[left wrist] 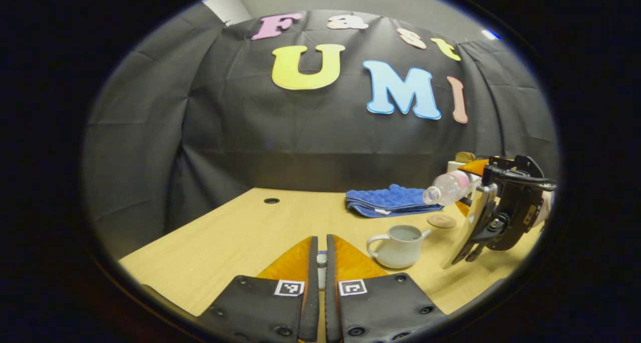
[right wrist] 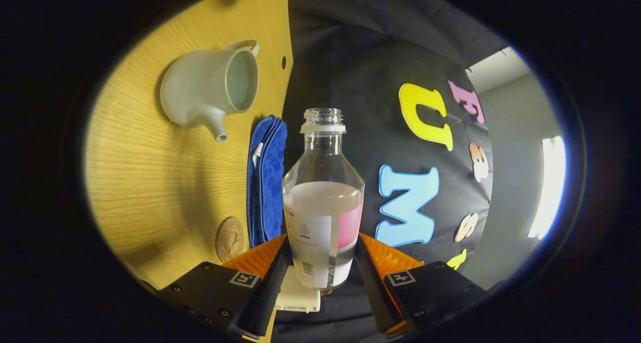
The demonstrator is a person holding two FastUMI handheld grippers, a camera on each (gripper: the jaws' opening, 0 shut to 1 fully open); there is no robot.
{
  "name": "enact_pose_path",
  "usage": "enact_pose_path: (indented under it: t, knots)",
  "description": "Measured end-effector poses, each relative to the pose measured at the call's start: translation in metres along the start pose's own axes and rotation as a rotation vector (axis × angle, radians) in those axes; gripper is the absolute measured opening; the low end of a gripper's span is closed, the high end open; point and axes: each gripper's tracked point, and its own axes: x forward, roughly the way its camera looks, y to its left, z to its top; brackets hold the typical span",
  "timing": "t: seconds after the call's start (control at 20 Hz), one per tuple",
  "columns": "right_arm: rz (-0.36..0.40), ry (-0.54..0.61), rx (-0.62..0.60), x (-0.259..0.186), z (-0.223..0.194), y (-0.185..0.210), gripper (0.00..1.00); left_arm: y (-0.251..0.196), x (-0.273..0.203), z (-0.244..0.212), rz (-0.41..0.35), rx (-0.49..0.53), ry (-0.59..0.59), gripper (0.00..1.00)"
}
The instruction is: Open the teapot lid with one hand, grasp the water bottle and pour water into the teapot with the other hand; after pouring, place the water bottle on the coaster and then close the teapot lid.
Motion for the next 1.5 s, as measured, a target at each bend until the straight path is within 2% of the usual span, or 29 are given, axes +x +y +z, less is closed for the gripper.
enact_pose_path:
  t: [0.8,0.85,0.9,1.5]
  knots:
    - [-0.079,-0.062,-0.146,0.01,0.016,-0.028,0.77,0.007,0.001,-0.012,0.005,-0.006,0.031,0.11]
    - [-0.082,-0.065,-0.151,0.011,0.017,-0.029,0.74,0.007,0.001,-0.012,0.006,-0.006,0.032,0.11]
    - [-0.087,-0.066,-0.156,0.011,0.017,-0.03,0.77,0.008,0.001,-0.013,0.006,-0.006,0.033,0.11]
    - [-0.168,-0.082,-0.222,0.013,0.021,-0.05,0.77,0.008,0.002,-0.017,0.004,-0.01,0.045,0.12]
